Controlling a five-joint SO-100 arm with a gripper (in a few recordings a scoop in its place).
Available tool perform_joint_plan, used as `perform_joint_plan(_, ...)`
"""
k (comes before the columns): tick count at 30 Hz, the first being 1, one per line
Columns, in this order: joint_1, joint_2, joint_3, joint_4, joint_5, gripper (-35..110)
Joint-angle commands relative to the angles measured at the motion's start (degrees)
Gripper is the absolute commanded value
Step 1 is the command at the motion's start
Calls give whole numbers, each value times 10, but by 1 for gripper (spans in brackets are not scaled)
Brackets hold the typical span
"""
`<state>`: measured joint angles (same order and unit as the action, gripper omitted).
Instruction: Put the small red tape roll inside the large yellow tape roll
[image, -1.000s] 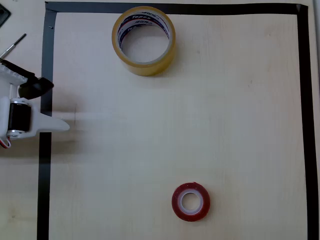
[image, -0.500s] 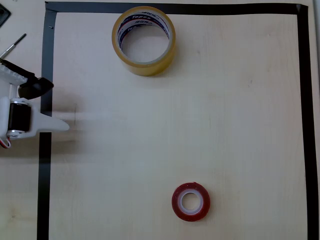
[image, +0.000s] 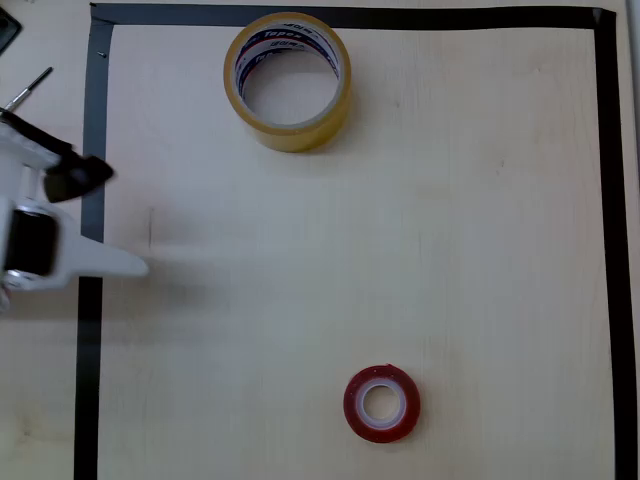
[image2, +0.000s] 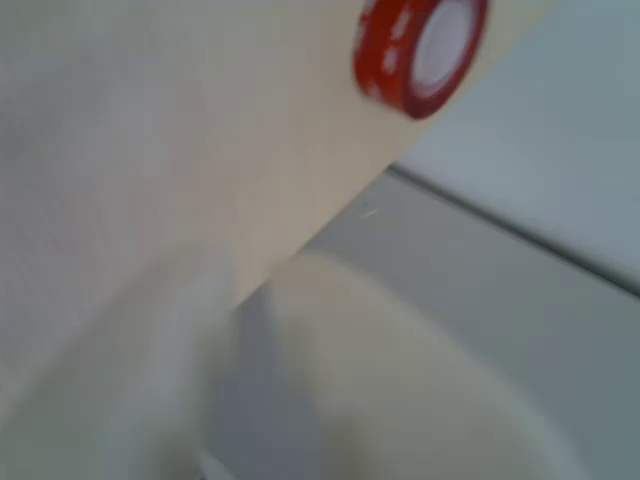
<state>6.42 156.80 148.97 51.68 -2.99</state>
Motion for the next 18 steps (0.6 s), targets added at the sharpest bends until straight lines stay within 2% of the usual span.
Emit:
perform_joint_plan(1, 7, -219, -212, -31, 0, 0)
perform_joint_plan(6, -3, -341, -339, -30, 15, 0)
perform_joint_plan(18, 41, -521, -433, -113, 52, 0)
